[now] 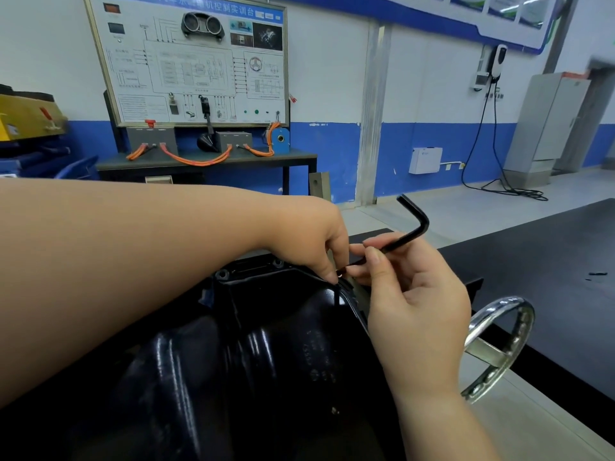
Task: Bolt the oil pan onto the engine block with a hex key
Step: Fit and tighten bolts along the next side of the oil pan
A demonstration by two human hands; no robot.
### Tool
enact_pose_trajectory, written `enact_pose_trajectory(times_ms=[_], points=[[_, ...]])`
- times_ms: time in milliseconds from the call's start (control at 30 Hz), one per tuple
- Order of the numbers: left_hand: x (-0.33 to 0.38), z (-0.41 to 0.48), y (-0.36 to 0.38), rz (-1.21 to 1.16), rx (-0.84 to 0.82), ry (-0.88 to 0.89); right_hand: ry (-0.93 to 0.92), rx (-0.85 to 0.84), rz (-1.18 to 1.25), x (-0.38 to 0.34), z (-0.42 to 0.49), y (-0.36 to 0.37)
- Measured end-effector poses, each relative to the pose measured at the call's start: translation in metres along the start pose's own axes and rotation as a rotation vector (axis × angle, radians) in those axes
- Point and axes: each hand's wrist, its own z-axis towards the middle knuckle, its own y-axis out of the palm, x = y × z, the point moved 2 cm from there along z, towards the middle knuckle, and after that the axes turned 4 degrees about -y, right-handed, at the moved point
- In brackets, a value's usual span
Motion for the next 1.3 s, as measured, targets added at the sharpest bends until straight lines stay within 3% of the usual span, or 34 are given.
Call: enact_pose_trajectory(times_ms=[233, 533, 767, 967, 1300], points=[[0.004, 0.002, 0.001, 0.096, 0.074, 0.013, -0.032, 0.036, -0.018, -0.002, 0.000, 0.000], [0.004, 0.004, 0.004, 0.218, 0.094, 0.046, -0.016, 0.270, 0.052, -0.004, 0.000, -0.006], [0.009, 0.004, 0.006, 0.358, 0.084, 0.027, 0.025, 0.241, 0.065, -0.004, 0.000, -0.005], [0.020, 0.005, 0.010, 0.646, 0.054, 0.085, 0.035, 0.216, 0.056, -0.003, 0.001, -0.006], [0.016, 0.007, 0.004, 0.581, 0.031, -0.027, 0.075, 0.124, 0.105, -0.002, 0.001, -0.003]])
